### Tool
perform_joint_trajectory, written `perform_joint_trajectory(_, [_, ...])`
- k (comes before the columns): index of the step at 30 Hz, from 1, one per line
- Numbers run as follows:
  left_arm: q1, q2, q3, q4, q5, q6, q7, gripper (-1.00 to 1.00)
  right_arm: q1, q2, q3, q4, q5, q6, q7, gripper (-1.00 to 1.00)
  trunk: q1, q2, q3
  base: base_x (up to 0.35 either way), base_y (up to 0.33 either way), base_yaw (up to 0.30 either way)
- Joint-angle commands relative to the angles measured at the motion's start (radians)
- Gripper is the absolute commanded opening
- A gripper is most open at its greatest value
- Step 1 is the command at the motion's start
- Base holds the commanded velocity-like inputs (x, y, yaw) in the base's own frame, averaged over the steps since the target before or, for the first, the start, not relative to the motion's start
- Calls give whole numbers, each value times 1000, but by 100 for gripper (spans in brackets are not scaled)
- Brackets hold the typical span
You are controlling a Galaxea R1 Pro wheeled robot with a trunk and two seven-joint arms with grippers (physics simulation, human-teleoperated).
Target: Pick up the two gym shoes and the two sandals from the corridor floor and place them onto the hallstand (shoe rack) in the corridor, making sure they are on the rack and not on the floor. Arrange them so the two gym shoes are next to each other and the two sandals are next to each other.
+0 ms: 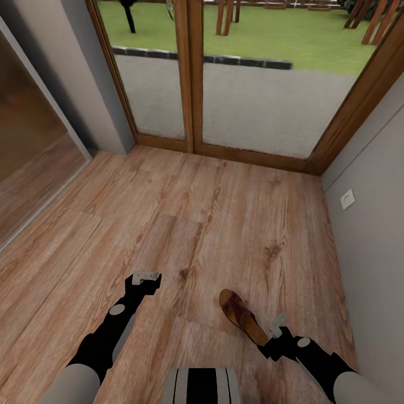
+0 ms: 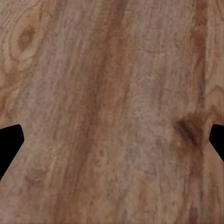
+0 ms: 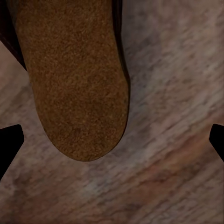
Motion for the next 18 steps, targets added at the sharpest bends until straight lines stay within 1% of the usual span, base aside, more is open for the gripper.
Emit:
perform_joint_trajectory(1, [0, 0, 0, 0, 0, -2, -2, 100, 0, 0, 0, -2, 6, 2, 3, 100, 0, 0, -1, 5, 1, 0])
perform_joint_trajectory(8, [0, 0, 2, 0, 0, -2, -2, 100, 0, -1, 0, -2, 6, 2, 3, 100, 0, 0, -2, 1, 0, 0])
perform_joint_trajectory(18, [0, 1, 2, 0, 1, -2, -2, 100, -1, 0, 0, -2, 6, 2, 3, 100, 4, -3, -55, 0, 0, 0])
